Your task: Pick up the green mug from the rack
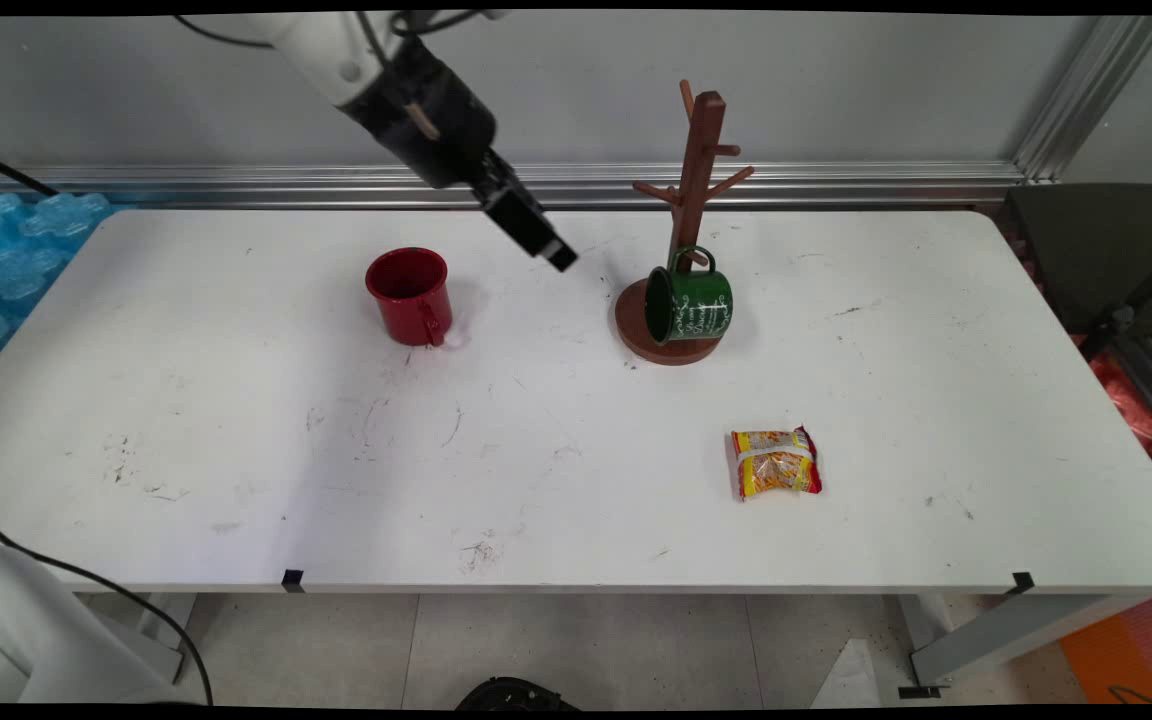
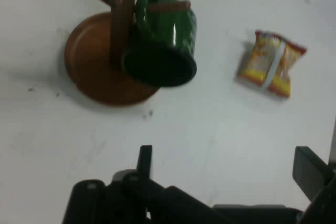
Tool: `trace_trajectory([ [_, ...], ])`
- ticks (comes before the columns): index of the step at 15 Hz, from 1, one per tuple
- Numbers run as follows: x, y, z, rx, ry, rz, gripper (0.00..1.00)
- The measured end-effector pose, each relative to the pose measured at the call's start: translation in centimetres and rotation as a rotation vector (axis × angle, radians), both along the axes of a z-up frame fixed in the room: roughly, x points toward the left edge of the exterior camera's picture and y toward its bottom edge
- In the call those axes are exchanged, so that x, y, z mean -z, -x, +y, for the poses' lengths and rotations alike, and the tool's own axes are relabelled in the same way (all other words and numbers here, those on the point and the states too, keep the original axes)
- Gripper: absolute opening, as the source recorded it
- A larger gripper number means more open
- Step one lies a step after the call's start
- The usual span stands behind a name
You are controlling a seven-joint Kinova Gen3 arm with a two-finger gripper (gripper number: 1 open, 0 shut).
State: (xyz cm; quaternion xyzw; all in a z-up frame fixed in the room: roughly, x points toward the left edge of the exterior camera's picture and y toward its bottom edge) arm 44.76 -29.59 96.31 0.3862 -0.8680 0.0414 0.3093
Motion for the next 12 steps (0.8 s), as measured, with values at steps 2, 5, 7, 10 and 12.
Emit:
trace_trajectory([
  [2,1.2,1.2,-0.5,-0.035,-0.009,0.037,1.0],
  [5,3.0,2.8,-1.3,-0.083,-0.024,0.08,1.0],
  [7,4.1,3.7,-1.7,-0.109,-0.035,0.101,1.0],
  [10,5.9,4.8,-2.3,-0.151,-0.054,0.129,1.0],
  [12,7.0,5.5,-2.7,-0.18,-0.068,0.144,1.0],
])
